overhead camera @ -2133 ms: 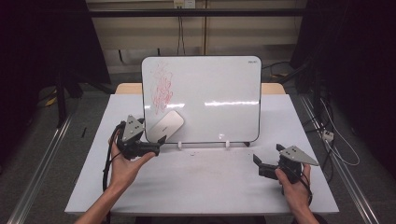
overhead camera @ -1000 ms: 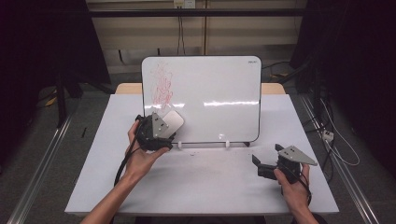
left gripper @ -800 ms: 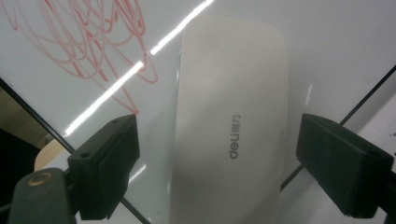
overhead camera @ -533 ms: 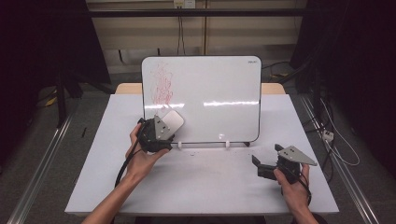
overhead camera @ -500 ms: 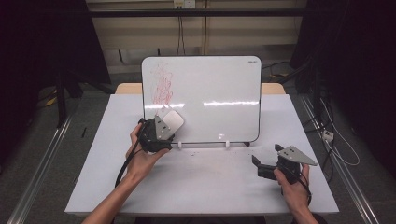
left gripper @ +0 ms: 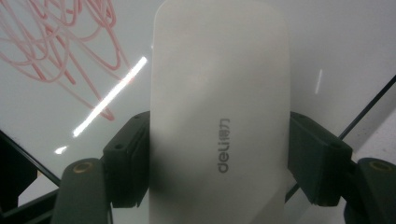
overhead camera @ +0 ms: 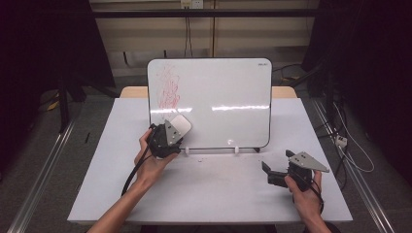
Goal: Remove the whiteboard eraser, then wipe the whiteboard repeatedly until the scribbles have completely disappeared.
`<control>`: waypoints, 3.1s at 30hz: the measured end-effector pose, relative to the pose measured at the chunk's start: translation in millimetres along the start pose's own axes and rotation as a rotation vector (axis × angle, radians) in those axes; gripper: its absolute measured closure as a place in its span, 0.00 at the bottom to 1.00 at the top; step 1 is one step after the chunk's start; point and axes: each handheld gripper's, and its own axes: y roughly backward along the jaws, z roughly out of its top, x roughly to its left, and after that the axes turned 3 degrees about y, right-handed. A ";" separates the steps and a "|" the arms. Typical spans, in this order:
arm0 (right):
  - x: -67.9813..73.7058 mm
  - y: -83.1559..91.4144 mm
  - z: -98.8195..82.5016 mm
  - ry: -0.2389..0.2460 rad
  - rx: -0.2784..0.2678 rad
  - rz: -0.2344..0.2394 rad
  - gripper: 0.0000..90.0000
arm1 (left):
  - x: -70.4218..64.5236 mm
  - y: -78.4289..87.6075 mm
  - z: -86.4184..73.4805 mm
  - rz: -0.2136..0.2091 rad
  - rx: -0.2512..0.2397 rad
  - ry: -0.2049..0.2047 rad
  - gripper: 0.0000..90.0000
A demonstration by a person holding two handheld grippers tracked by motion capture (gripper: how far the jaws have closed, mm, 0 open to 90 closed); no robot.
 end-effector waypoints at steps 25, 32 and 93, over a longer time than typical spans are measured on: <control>-0.2 -2.9 0.6 -0.007 0.007 0.001 0.04 | 17.8 9.6 -1.8 -0.108 -0.038 0.135 0.35; 0.6 -5.3 1.4 -0.009 0.011 -0.004 0.04 | 24.2 19.7 -4.1 -0.126 -0.078 0.175 0.35; -1.5 -4.9 0.4 -0.016 0.006 0.012 0.04 | 85.1 59.6 35.1 0.007 -0.233 0.264 0.35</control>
